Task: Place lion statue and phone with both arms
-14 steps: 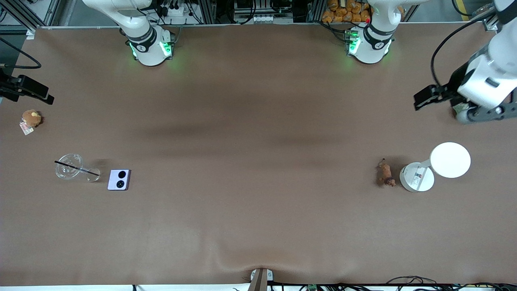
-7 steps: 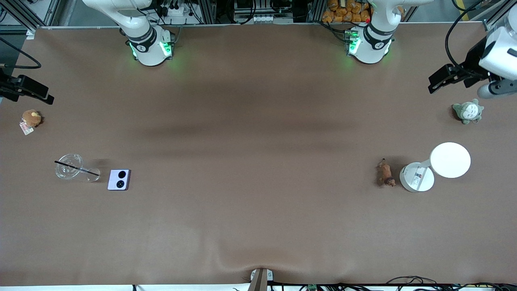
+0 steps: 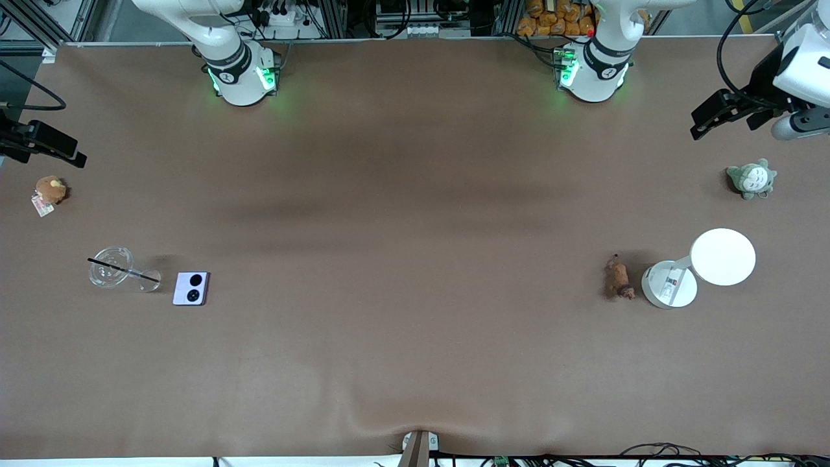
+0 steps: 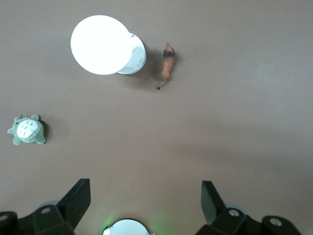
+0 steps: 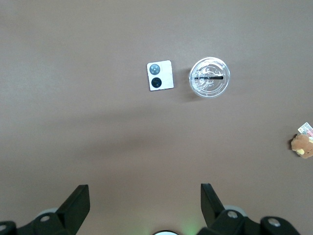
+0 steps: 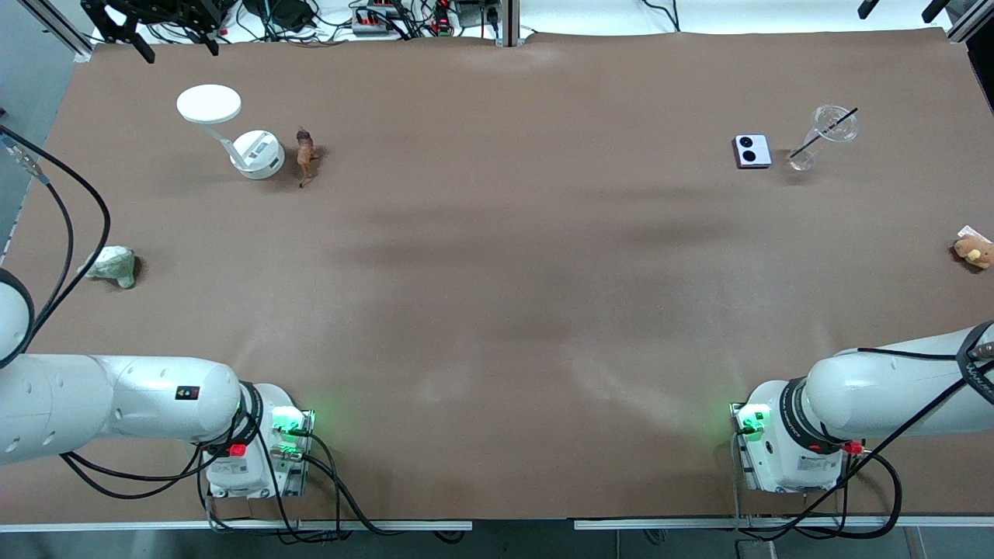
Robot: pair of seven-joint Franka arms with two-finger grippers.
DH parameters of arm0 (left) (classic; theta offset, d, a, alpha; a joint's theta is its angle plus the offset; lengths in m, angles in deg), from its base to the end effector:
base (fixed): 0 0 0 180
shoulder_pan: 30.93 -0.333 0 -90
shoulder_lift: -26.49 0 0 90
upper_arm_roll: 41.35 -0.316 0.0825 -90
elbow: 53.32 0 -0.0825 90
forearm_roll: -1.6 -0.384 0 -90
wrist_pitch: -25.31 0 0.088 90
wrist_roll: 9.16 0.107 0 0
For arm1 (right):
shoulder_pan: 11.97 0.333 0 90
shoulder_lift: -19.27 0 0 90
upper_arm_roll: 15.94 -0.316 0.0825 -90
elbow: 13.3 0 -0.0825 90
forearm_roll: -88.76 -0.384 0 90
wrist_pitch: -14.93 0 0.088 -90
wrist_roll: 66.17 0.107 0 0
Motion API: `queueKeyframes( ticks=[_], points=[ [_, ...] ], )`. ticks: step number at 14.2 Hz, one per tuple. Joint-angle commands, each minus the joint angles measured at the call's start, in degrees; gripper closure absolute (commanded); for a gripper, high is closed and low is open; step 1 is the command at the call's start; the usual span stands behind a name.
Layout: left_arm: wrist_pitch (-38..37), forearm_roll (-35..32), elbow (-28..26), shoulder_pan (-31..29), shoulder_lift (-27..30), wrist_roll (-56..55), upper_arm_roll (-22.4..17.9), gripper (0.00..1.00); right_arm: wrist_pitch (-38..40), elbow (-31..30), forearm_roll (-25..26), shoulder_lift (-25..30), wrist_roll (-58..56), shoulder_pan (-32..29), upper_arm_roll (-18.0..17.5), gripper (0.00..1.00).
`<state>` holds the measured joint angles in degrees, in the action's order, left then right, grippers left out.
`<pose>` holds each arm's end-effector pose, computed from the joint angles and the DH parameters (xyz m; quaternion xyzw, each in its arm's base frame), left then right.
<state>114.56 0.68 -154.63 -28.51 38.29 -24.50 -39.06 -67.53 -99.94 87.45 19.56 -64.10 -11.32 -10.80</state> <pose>0.4853 -0.0403 0.6375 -0.9956 -0.0931 0.0002 0.0123 0.5380 -0.0397 0.6435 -0.9978 0.0561 0.0337 0.0123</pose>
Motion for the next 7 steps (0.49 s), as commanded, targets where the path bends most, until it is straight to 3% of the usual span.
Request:
queueKeyframes(
  ticks=[1,7],
  points=[
    [0.84,0.66,-0.82,0.14,0.95,0.75,-0.88,0.00,0.90,1.30,0.53,-0.55,0.56,-0.65,-0.40,0.00],
    [0.66,0.48,0.32,0.14,0.77,0.76,-1.06,0.00,0.90,1.22,0.53,-0.64,0.56,-0.65,-0.40,0.00]
  ],
)
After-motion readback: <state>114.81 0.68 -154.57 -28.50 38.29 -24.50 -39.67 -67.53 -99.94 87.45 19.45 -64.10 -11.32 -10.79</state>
